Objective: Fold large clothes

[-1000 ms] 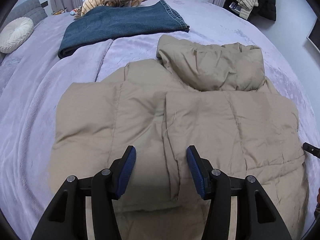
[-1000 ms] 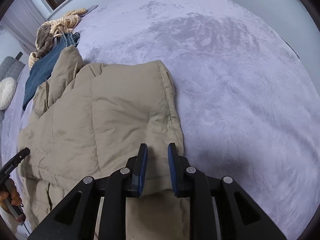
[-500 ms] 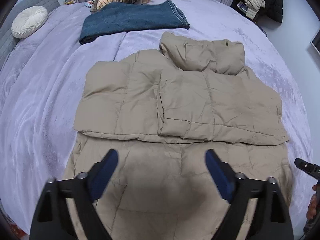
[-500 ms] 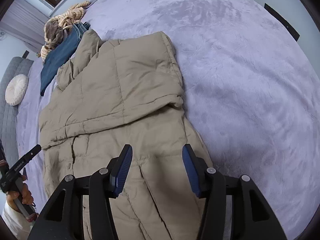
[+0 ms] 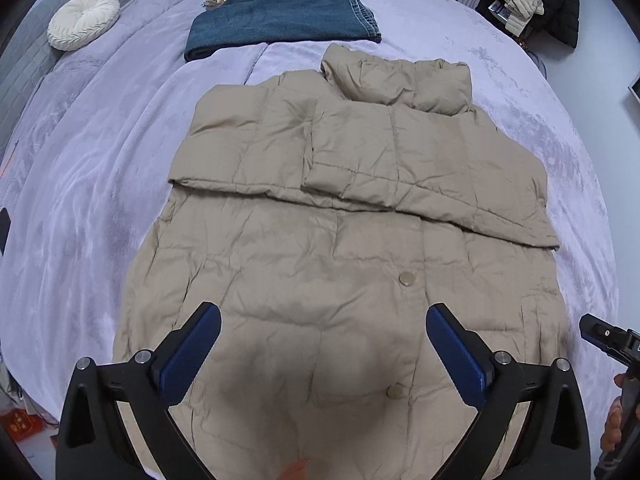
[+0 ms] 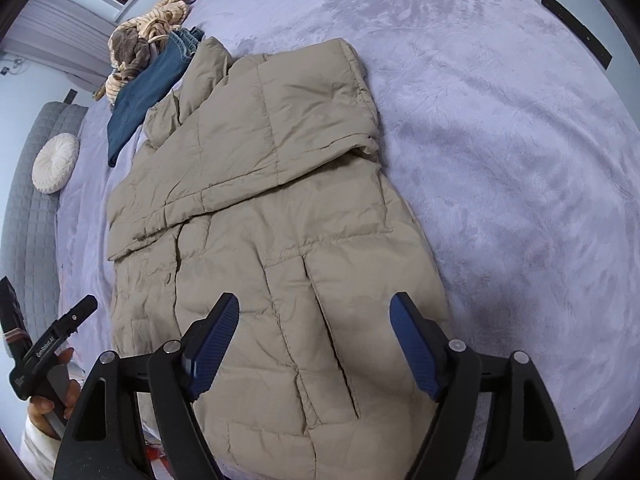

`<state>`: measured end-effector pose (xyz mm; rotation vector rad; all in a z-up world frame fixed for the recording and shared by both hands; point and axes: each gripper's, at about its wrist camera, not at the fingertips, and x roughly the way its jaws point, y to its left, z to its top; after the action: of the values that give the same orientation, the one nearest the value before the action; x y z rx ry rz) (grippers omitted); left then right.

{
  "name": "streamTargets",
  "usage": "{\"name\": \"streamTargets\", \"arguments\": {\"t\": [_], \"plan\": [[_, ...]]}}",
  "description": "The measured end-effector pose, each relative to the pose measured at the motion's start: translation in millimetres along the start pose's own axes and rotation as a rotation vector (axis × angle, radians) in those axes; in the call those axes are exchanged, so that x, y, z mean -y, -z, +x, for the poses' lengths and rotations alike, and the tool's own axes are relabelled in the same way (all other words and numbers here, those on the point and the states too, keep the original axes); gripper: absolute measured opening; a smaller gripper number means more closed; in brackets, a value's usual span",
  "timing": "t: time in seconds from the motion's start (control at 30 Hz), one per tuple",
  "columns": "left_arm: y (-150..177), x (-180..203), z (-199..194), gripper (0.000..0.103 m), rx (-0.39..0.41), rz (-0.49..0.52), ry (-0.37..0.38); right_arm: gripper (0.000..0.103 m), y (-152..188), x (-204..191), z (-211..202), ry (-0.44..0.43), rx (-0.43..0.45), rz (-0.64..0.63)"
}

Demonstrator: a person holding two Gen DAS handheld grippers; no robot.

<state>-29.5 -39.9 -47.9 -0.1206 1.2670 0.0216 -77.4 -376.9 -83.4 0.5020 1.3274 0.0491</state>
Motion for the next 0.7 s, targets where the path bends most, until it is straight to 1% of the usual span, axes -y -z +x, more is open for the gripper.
{"name": "streamTargets", "arguments": {"t": [0.1,0.2,0.43,0.7], "plan": [[12,0,0,0.103,-0.047,0.002,-0.018,0.081,11,-5,2,-0.014,-0.019,-0.004],[22,-3,-1,0.103,-0.078,0.010,-0.036,0.086,21,-10,4,-0.036,-0.037,0.002],[39,-22,-5,0.103,-0.087,0.029,-0.021,0.088,46,-29,8,-0.034,-0.027,0.014],[69,-62,1,0.103,-0.127,0.054,-0.004,0.089,90,-41,14,-0.018,-0.020,0.098]]}}
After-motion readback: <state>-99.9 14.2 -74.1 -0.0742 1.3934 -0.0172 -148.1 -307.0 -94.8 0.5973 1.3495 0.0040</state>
